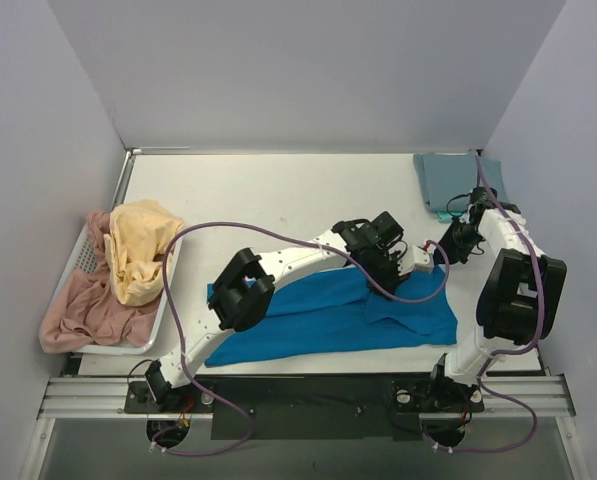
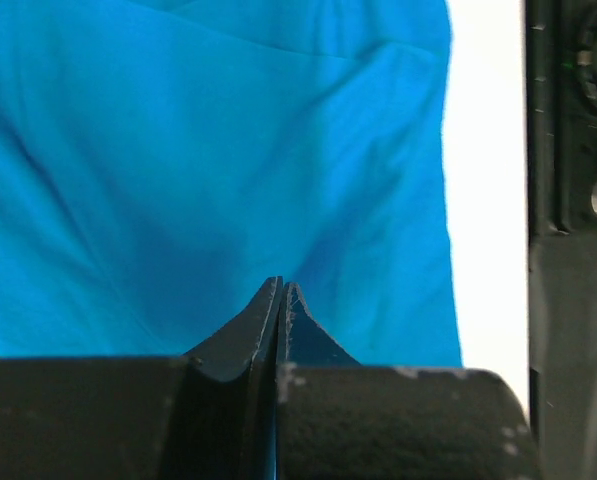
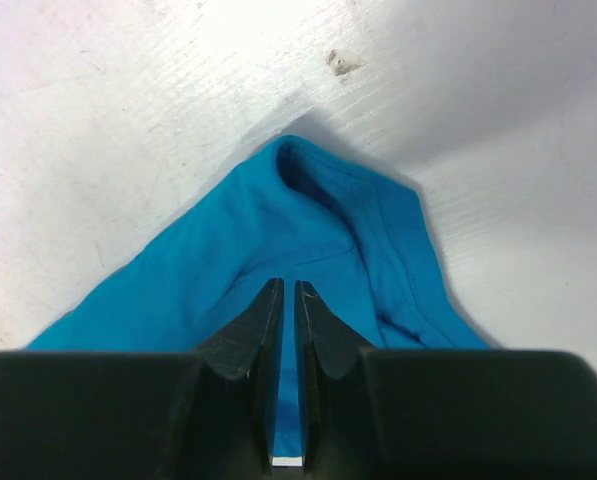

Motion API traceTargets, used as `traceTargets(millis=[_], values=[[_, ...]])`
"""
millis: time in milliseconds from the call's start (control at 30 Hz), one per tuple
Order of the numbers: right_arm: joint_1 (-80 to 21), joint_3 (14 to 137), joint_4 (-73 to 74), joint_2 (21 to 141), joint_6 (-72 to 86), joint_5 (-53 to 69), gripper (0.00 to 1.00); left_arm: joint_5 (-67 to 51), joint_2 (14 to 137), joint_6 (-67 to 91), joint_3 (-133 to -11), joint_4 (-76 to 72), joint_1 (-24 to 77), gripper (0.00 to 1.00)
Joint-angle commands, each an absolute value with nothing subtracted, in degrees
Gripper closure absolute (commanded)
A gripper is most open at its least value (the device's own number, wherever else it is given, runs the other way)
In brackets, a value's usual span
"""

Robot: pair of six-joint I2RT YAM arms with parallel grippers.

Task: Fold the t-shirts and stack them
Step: Fold the other side of the tshirt into a rectangle, then rotate the tshirt 80 degrees

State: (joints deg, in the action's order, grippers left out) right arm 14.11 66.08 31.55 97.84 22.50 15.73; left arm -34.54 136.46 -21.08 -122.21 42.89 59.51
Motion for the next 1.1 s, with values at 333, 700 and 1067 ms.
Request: traceTargets(millis=[333,700,1067], values=[[13.53,61.43,31.55,100.97,24.79,16.18,1.0,-36.83,135.79,-27.06,-113.82,43.06,61.26,0.93],[12.4,67.58,33.57,107.84,23.91,11.69,1.0,-38.85,132.72,-29.45,-126.54,58.94,58.28,0.65],[3.18,87.87,41.03,121.18,29.0,13.27,1.0,-32.36,111.22,-30.85,-100.25,59.69,33.95,0.65]])
